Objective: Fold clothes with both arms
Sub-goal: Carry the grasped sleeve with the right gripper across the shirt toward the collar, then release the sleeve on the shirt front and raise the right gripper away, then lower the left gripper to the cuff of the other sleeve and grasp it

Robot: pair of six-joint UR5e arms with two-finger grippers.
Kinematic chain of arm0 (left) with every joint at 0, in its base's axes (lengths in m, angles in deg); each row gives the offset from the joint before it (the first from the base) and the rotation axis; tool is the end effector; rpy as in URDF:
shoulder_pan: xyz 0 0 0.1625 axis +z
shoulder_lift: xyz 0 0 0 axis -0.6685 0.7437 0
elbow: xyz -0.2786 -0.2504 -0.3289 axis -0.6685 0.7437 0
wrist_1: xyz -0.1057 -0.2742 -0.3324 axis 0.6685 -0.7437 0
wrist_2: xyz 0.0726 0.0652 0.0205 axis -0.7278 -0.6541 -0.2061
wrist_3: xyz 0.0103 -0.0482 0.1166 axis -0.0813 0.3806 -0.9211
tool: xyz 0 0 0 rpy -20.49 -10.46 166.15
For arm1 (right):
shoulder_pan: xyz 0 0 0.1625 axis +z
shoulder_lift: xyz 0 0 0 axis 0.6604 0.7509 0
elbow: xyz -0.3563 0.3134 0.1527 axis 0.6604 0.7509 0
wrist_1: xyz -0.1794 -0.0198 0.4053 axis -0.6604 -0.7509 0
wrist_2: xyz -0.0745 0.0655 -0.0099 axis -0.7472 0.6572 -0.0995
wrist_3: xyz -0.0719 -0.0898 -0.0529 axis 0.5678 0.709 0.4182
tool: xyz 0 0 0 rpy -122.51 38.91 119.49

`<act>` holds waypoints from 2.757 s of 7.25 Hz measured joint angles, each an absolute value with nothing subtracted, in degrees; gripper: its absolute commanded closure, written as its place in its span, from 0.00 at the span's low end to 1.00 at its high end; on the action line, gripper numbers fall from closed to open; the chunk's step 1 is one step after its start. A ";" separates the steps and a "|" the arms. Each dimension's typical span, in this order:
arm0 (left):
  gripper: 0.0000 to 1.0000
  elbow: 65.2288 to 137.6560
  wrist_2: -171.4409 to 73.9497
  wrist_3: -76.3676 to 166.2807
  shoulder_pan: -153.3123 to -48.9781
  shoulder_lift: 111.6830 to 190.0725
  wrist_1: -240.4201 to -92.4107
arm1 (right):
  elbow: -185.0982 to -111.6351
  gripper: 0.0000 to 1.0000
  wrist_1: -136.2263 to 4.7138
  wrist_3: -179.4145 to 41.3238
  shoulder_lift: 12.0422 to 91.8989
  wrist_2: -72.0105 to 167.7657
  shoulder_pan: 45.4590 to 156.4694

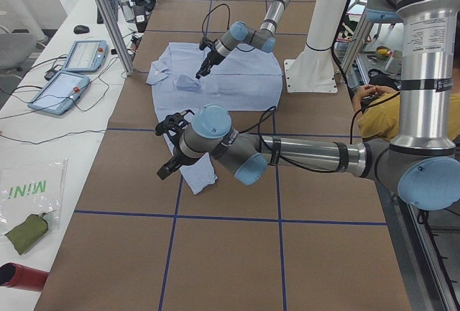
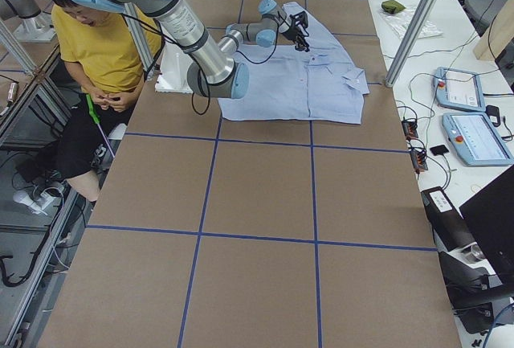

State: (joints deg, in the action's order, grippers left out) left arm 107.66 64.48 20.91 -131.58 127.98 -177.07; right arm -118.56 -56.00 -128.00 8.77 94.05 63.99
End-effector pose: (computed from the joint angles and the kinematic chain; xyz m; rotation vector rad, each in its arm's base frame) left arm -0.0407 -0.5280 0.6344 0.7353 0.6958 0.4324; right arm -0.7974 -0.5260 0.1083 0.6419 -0.8703 0.3161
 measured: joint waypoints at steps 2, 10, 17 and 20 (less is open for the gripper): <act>0.00 107.26 64.48 20.93 -131.53 128.07 -177.85 | -119.04 0.00 -65.25 -130.12 4.80 97.17 65.36; 0.00 89.25 58.03 54.60 -115.35 127.22 -216.74 | -164.39 0.00 -86.52 -100.68 41.12 133.24 94.23; 0.33 86.03 39.44 90.65 -96.04 123.13 -231.48 | -167.31 0.00 -80.98 -68.15 64.81 156.48 121.72; 0.35 84.55 37.39 91.73 -93.89 123.19 -231.55 | -167.34 0.00 -80.27 -68.04 65.60 156.58 121.92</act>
